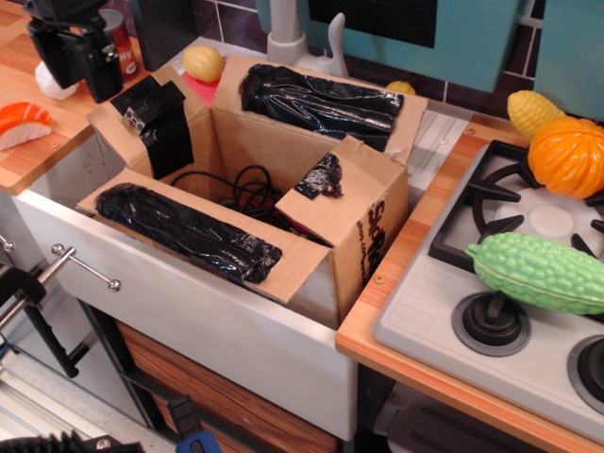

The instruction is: Close small4fbox flaps

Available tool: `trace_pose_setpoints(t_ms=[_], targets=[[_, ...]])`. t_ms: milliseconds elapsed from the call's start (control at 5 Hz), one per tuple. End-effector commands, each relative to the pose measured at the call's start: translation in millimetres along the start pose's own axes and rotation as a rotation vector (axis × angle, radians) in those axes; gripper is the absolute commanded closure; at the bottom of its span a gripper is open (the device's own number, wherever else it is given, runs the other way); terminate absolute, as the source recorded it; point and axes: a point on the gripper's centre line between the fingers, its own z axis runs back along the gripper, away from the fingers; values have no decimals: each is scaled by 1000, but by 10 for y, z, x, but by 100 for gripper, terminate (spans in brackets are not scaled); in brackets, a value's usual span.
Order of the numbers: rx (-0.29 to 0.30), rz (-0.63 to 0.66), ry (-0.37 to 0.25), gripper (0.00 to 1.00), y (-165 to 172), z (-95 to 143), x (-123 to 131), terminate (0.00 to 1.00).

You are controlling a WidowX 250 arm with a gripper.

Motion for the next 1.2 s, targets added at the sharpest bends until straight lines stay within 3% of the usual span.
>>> trace_pose_setpoints(t_ms=[0, 200, 600, 1000], targets=[[-88, 26, -45, 0, -45, 86, 120, 0], [-133, 44, -53, 0, -64, 3, 58, 0], [-168, 82, -111, 0, -202, -208, -36, 0], [-316, 170, -105, 0, -550, -64, 68, 0]])
